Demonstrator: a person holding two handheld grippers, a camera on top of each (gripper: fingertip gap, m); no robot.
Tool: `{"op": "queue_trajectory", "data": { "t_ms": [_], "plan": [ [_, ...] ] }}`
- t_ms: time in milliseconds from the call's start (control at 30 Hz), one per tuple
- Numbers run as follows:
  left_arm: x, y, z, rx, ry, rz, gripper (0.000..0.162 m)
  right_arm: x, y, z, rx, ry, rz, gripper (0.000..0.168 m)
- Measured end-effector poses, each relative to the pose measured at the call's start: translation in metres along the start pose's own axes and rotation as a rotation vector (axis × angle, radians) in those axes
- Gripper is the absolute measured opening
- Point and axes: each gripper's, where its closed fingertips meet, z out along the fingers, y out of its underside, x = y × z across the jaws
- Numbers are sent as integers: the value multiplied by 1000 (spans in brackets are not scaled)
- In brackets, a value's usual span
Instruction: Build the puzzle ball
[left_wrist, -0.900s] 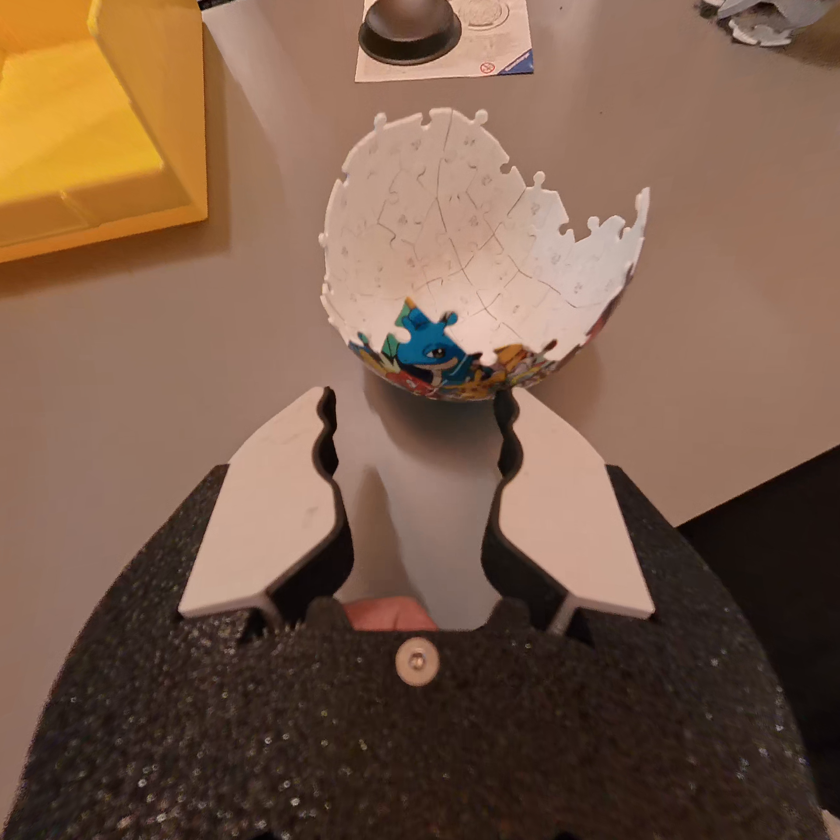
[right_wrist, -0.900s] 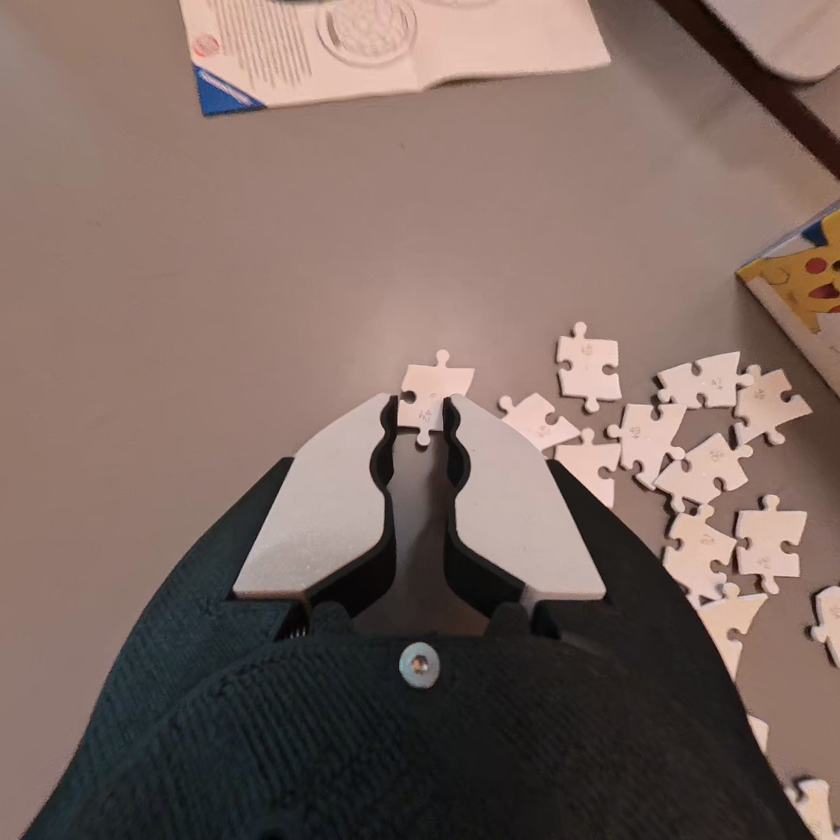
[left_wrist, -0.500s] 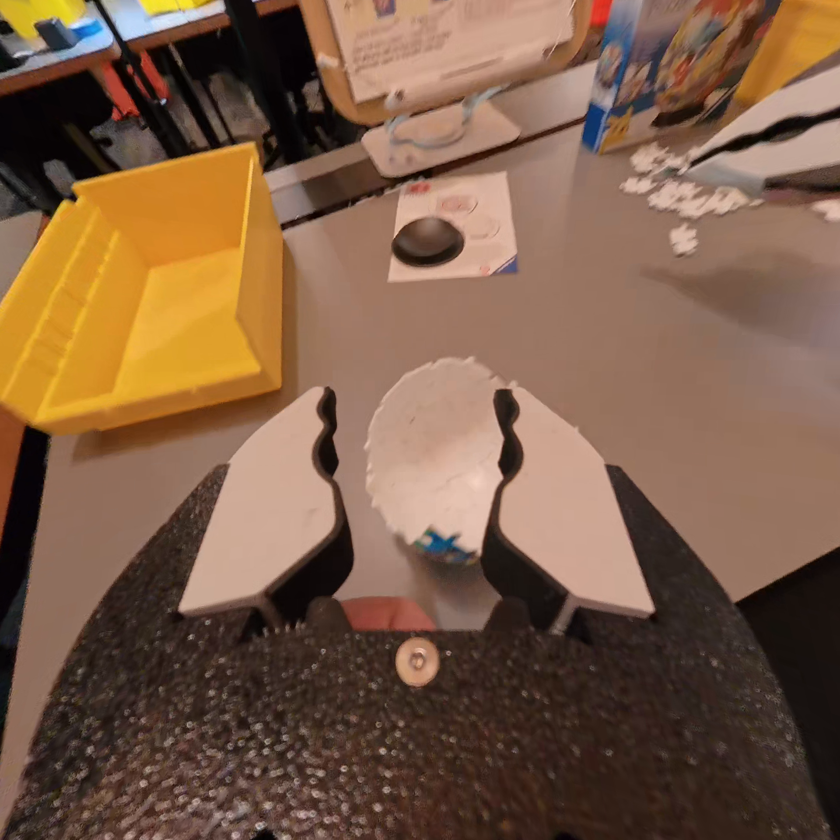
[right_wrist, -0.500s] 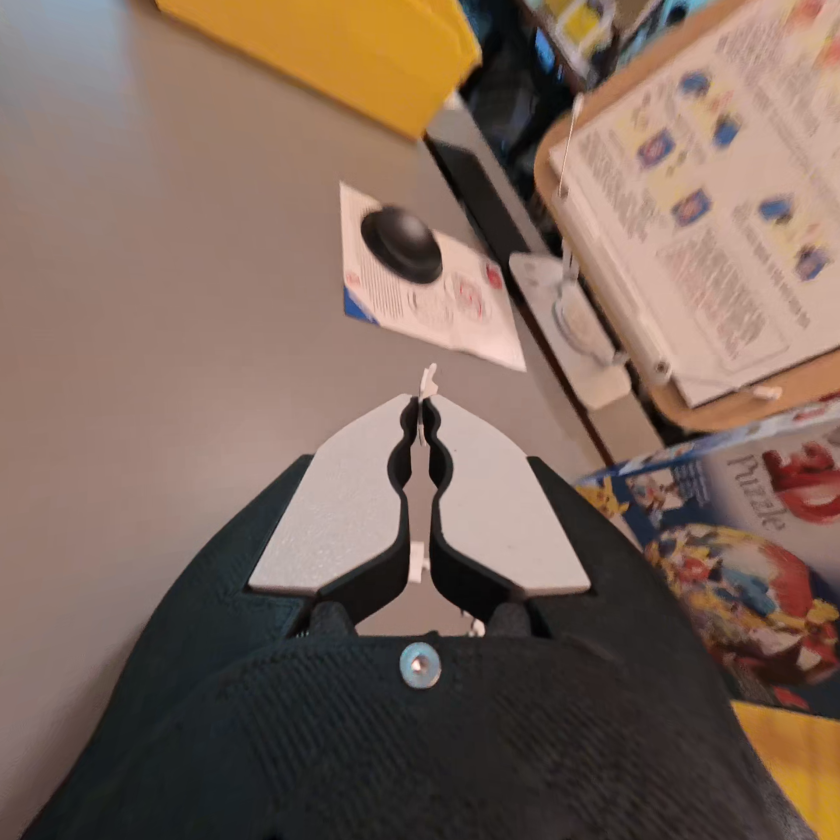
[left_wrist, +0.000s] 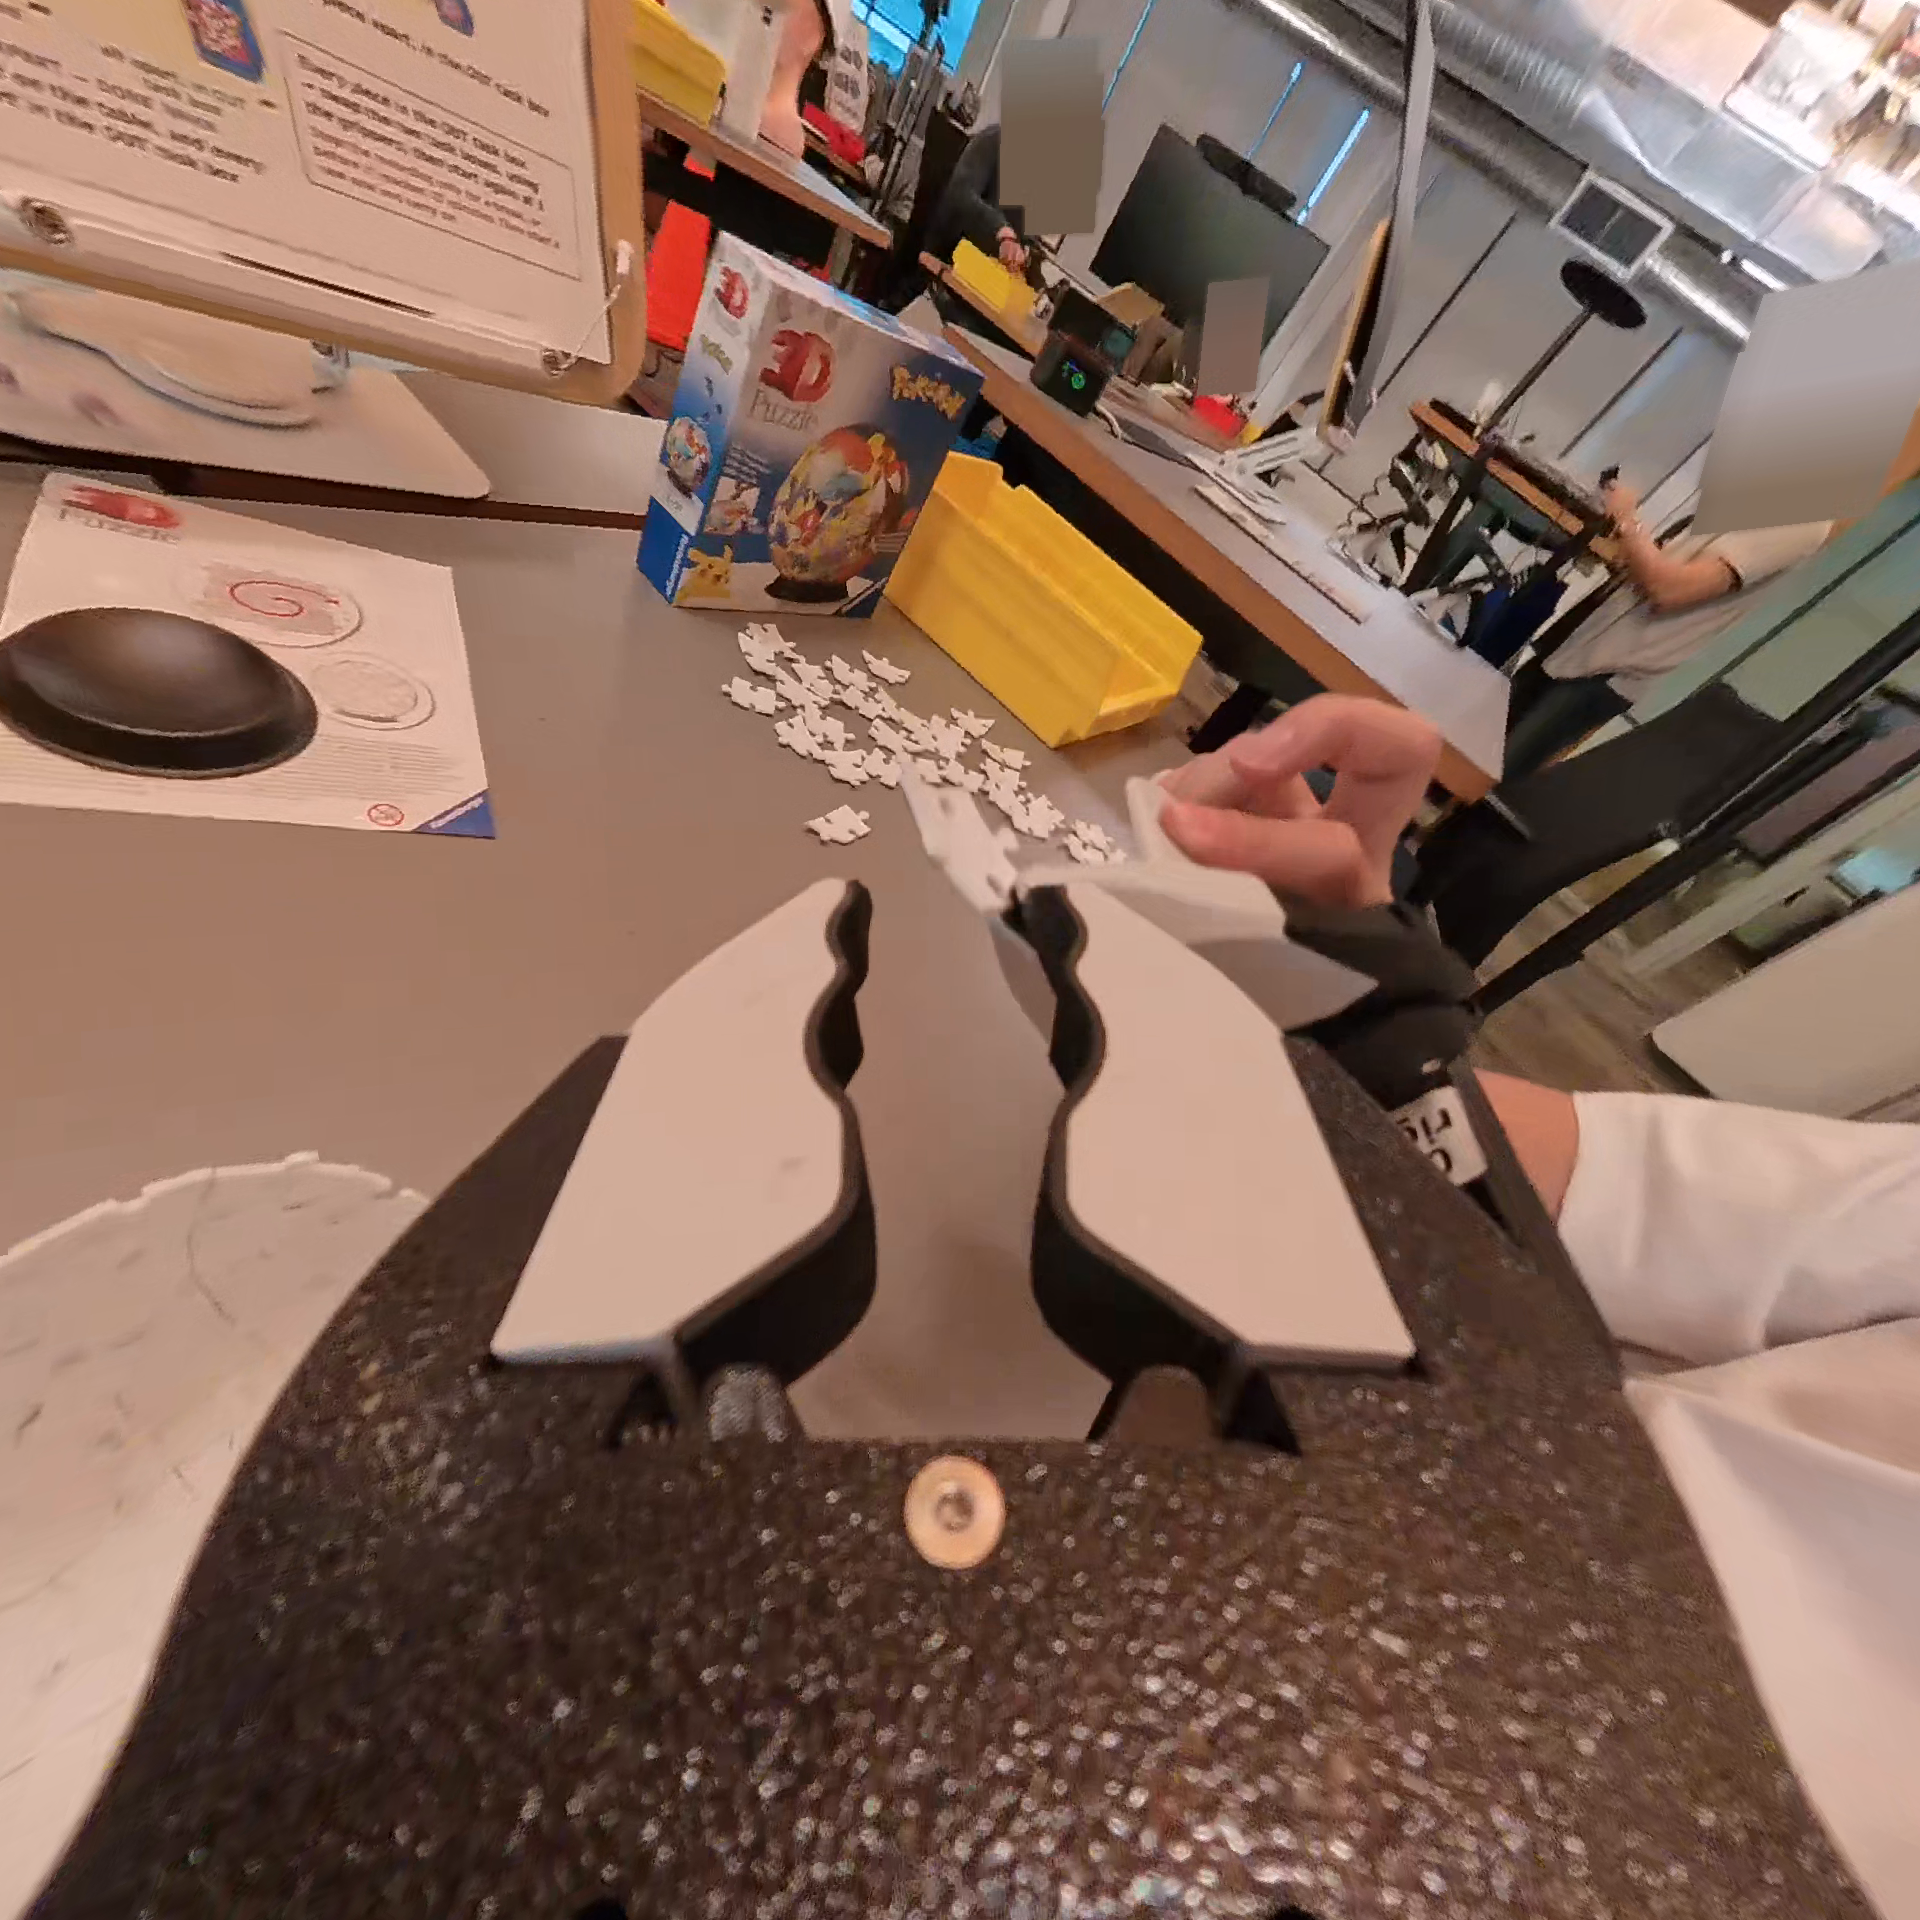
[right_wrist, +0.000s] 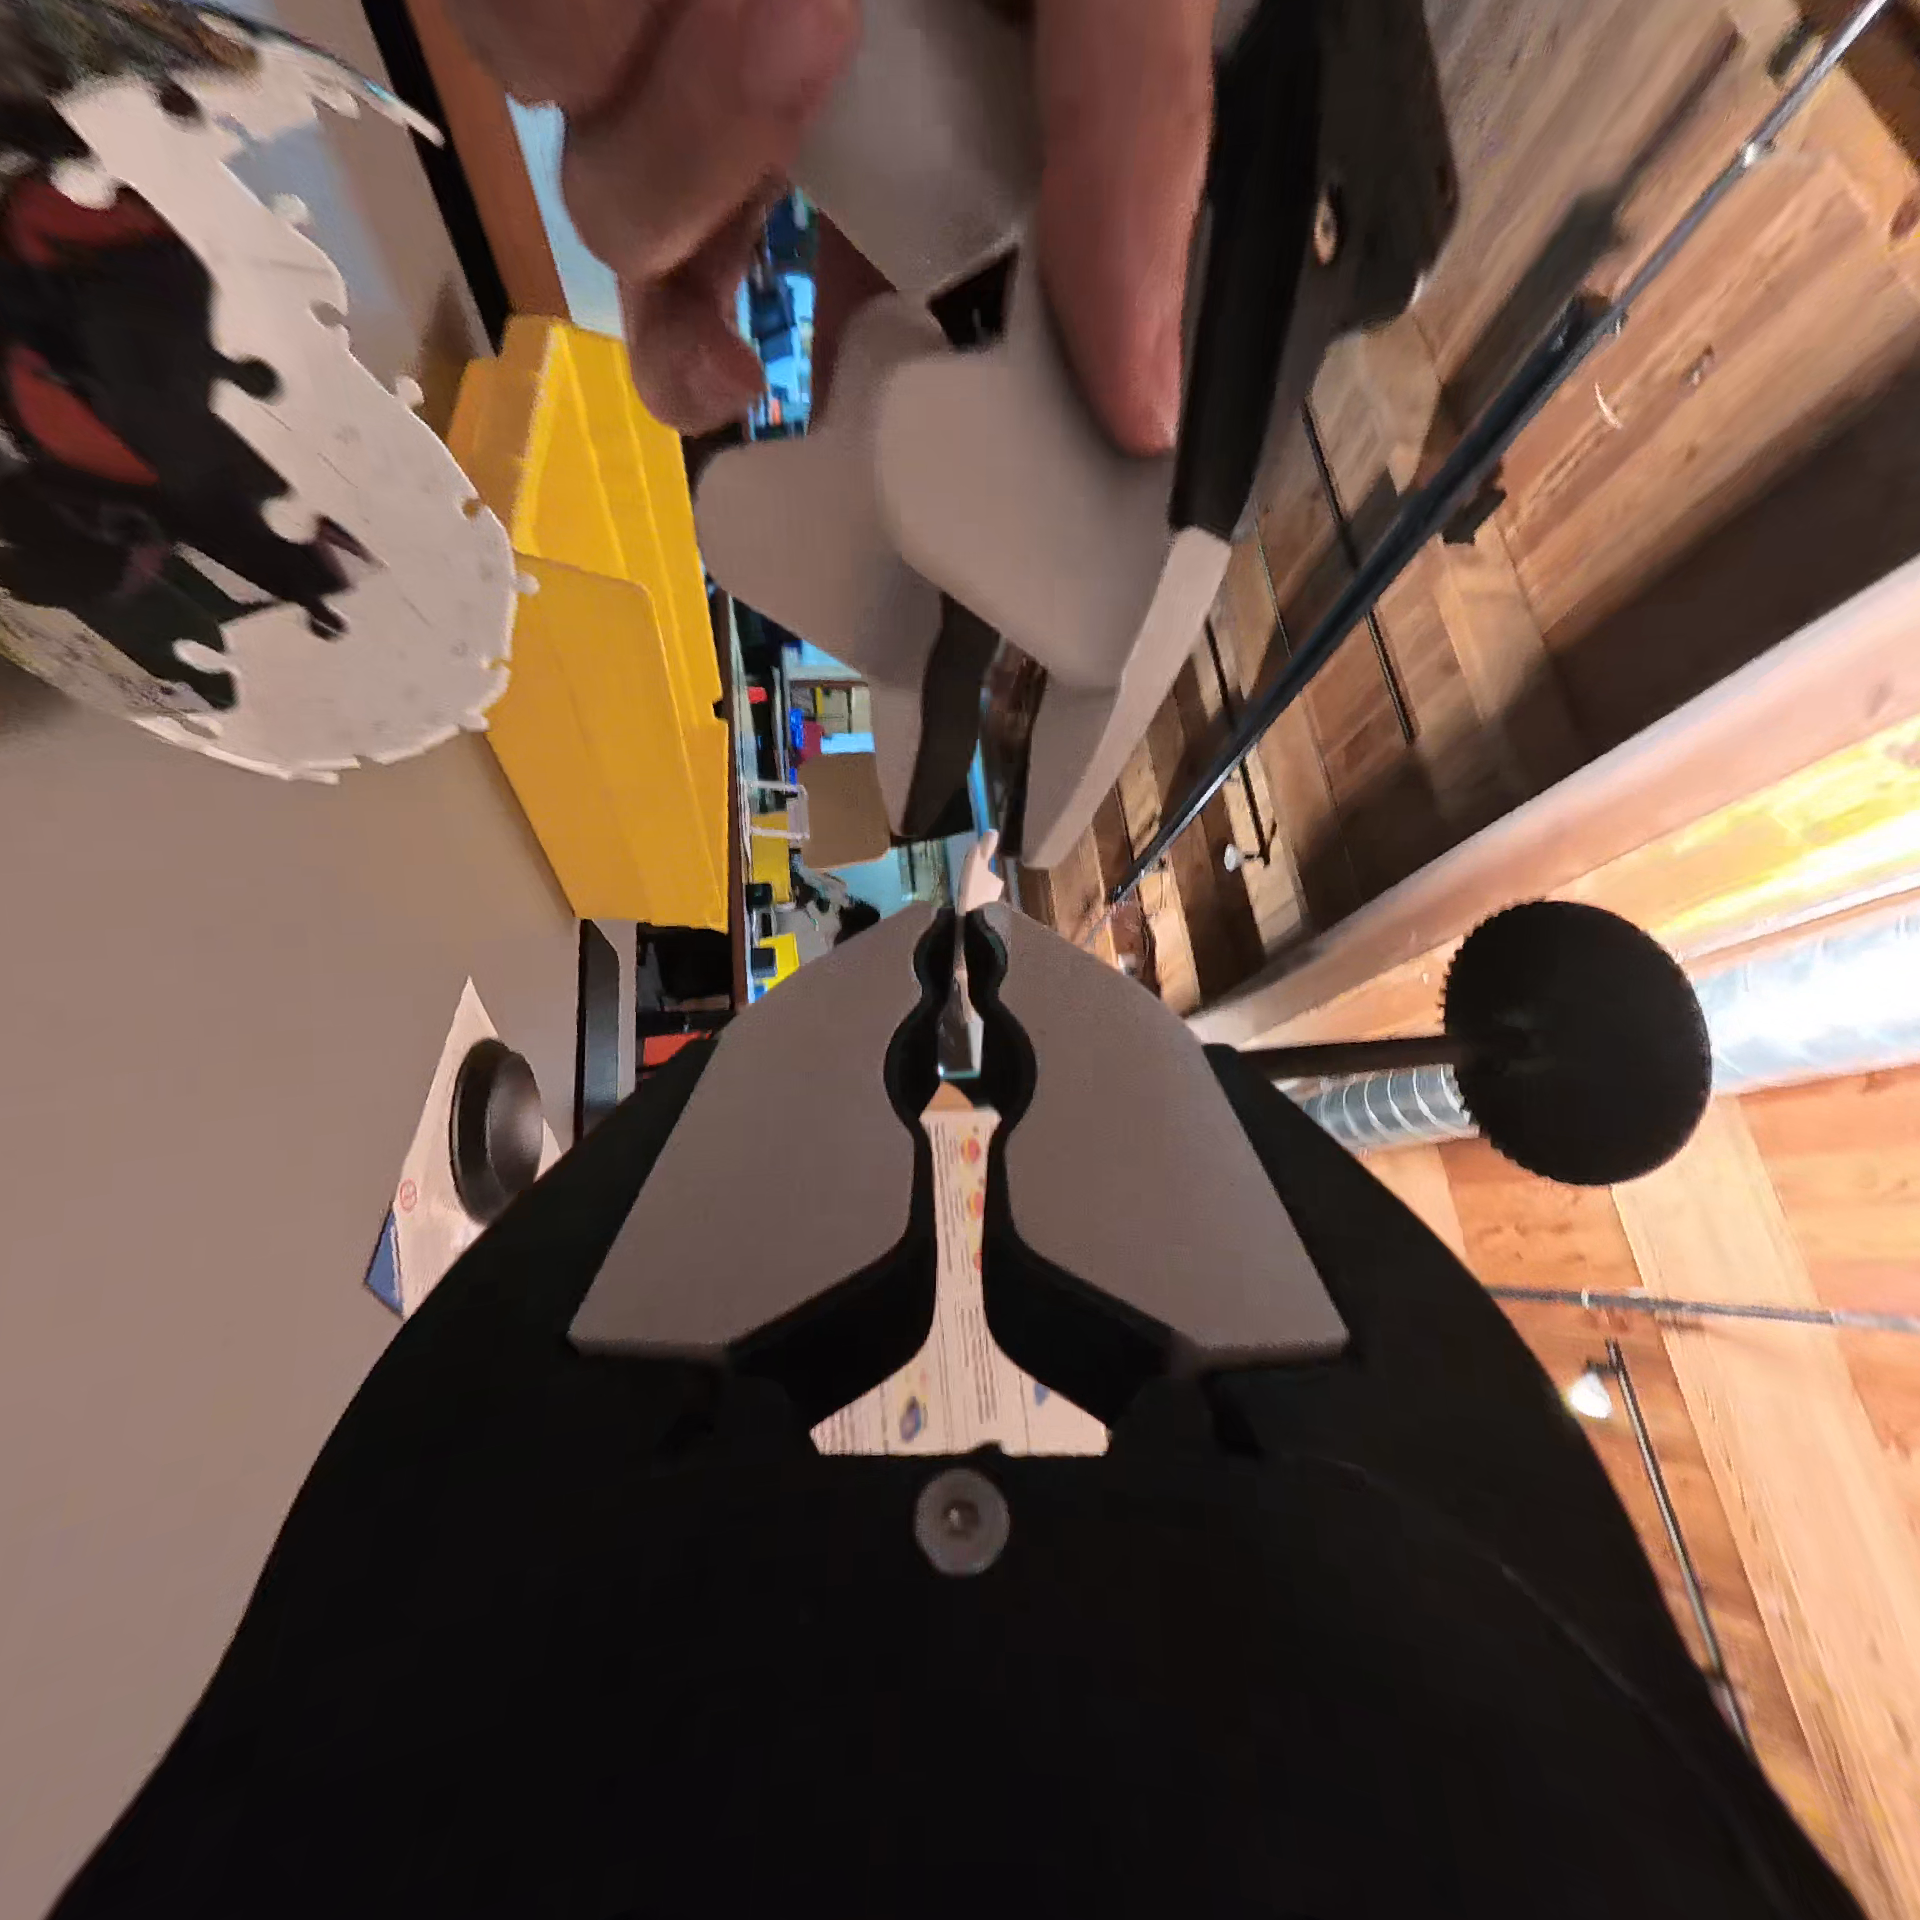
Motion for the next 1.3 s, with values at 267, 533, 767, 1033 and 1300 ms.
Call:
{"op": "queue_trajectory", "data": {
  "t_ms": [267,533,767,1033,1300],
  "plan": [
    [-17,-6,-26,33,-15,5,3,-9,-25,20,65,-21,9,2],
    [-14,-14,-38,96,42,40,2,-1,-33,28,109,-51,163,2],
    [-15,-18,-46,109,27,107,2,0,-38,34,125,-78,203,2],
    [-32,-20,-71,123,-33,157,2,4,-37,37,184,-271,688,3],
    [-37,-4,-68,44,-10,261,2,-7,-40,43,244,-868,1355,41]
  ]
}}
